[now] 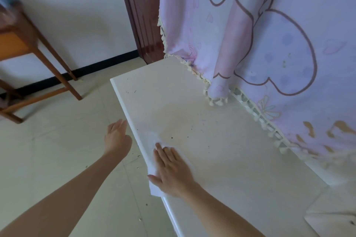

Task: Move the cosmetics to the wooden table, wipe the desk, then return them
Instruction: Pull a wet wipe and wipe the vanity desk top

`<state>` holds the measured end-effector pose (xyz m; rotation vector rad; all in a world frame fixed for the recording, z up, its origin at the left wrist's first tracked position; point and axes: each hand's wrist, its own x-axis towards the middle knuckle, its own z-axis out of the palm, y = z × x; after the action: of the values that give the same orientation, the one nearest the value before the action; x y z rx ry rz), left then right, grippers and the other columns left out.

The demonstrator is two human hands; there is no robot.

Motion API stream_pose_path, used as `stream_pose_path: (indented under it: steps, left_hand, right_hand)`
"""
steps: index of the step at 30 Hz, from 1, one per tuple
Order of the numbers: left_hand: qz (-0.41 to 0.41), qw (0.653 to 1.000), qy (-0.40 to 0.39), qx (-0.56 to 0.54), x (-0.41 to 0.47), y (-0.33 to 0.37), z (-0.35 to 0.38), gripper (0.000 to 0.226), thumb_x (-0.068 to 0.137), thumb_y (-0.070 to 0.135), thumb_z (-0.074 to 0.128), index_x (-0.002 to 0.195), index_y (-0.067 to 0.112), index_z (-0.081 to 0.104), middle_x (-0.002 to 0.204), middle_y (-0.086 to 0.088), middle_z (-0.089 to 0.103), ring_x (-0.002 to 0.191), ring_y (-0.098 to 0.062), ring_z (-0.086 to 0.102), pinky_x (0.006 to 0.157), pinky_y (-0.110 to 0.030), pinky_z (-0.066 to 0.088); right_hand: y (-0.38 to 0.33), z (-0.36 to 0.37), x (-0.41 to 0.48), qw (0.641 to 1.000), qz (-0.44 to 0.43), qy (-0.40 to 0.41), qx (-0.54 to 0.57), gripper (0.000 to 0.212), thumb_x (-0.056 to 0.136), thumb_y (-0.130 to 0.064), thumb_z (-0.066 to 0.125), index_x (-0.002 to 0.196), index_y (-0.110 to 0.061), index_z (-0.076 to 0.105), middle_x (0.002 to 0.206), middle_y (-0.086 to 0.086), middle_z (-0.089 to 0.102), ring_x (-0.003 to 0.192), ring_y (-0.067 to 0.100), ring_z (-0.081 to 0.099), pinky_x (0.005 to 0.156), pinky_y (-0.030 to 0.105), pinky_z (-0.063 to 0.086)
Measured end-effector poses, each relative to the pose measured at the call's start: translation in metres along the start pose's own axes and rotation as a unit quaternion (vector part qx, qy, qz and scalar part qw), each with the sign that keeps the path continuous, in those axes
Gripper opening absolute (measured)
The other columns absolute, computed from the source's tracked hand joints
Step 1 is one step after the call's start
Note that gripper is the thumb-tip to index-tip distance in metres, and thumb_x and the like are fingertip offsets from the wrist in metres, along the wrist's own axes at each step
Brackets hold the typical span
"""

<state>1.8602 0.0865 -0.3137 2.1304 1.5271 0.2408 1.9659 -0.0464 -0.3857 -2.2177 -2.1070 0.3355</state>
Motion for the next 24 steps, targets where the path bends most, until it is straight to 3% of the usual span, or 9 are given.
stream_pose_path:
  steps: [2,5,10,16,24]
  left_hand:
    - [0.015,0.999,-0.021,0.022,-0.002,0.002,0.001,0.063,0.081,-0.007,0.035,0.142,0.006,0.026,0.152,-0.007,0.023,0.140,-0.019,0.013,0.115,-0.038,0.018]
    - [0.061,0.995,-0.039,0.065,-0.008,-0.006,0.005,0.061,0.083,-0.002,0.038,0.142,0.008,0.026,0.152,-0.004,0.024,0.140,-0.018,0.013,0.114,-0.037,0.020]
    - [0.066,0.991,-0.046,0.109,-0.022,-0.039,0.007,0.057,0.087,0.007,0.041,0.142,0.012,0.026,0.151,-0.002,0.024,0.140,-0.017,0.015,0.111,-0.034,0.022]
    - [0.013,0.994,-0.036,0.099,-0.028,-0.065,0.012,0.054,0.088,0.008,0.044,0.140,0.011,0.032,0.149,-0.004,0.030,0.139,-0.019,0.018,0.109,-0.036,0.026]
    - [0.012,0.997,-0.014,0.074,-0.019,-0.055,0.021,0.048,0.088,0.008,0.046,0.136,0.009,0.039,0.143,-0.006,0.038,0.135,-0.022,0.025,0.106,-0.037,0.029]
  right_hand:
    - [0.016,-0.005,-0.002,0.997,0.071,0.013,0.000,0.078,0.090,-0.057,0.010,0.139,0.001,0.029,0.149,0.016,0.025,0.133,0.028,0.035,0.110,0.043,0.023]
    - [0.057,-0.012,-0.004,0.984,0.178,0.001,0.007,0.073,0.076,-0.056,0.032,0.117,-0.002,0.059,0.126,0.015,0.057,0.105,0.028,0.063,0.088,0.043,0.048]
    - [0.099,-0.021,0.007,0.970,0.241,0.039,-0.006,0.073,0.074,-0.052,0.034,0.114,0.004,0.058,0.123,0.022,0.058,0.099,0.036,0.063,0.084,0.047,0.050]
    - [0.091,-0.020,0.034,0.977,0.210,0.044,-0.016,0.073,0.074,-0.051,0.033,0.113,0.006,0.058,0.121,0.023,0.058,0.100,0.038,0.062,0.084,0.049,0.049]
    - [0.071,-0.017,0.039,0.985,0.168,0.030,-0.004,0.069,0.075,-0.049,0.034,0.115,0.002,0.059,0.123,0.019,0.058,0.104,0.033,0.061,0.087,0.044,0.049]
